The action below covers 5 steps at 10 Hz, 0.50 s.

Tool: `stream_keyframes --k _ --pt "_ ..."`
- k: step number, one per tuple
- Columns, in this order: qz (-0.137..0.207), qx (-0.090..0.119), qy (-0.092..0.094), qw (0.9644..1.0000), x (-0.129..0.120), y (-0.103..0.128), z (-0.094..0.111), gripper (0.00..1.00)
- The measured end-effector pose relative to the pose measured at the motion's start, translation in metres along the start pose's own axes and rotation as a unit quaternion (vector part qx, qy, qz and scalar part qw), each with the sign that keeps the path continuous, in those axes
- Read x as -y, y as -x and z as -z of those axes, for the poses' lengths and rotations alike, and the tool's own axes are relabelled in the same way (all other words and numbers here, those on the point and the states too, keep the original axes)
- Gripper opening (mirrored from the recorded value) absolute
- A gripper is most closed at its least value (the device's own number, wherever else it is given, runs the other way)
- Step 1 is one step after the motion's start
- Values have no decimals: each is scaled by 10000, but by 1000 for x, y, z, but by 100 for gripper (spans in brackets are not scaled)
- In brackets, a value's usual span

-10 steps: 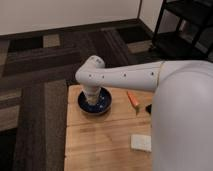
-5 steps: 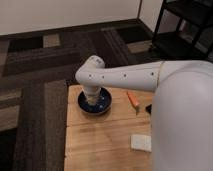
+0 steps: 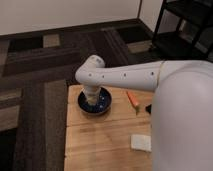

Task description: Place the ceramic cup in the ceramic bowl

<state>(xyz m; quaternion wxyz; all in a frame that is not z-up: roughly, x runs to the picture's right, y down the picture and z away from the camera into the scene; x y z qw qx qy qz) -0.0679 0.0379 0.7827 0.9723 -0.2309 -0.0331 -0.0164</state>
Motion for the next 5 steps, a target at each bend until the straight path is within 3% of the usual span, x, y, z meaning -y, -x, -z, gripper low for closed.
stream_keyframes --k 5 --pt "67 -81 -72 9999 14 2 27 80"
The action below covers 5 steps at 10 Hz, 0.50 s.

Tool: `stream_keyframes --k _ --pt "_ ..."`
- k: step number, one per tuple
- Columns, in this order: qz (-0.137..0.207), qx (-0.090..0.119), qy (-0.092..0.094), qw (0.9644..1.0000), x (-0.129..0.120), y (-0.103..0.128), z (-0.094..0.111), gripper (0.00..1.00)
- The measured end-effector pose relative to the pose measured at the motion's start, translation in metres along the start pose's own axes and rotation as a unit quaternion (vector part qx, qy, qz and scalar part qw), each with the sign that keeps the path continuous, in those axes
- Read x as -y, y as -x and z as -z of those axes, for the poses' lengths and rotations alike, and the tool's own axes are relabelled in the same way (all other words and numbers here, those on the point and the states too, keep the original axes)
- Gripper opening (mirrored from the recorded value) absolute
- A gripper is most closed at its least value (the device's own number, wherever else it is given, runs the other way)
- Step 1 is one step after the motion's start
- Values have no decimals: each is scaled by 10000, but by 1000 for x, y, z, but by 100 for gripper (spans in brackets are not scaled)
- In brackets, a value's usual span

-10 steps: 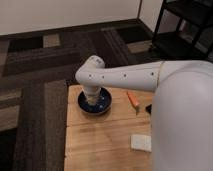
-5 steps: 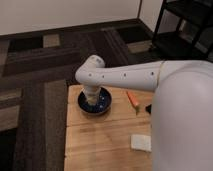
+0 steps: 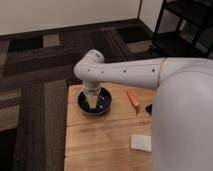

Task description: Place the ceramic cup in the ceramic bowl

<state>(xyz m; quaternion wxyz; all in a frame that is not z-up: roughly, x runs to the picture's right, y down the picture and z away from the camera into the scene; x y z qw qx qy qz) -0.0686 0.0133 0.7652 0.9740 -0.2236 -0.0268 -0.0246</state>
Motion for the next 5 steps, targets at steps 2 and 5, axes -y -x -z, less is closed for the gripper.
stream_keyframes --k 2,5 --pt "83 11 -27 10000 6 2 12 80" --pt "86 6 -31 10000 6 2 12 80"
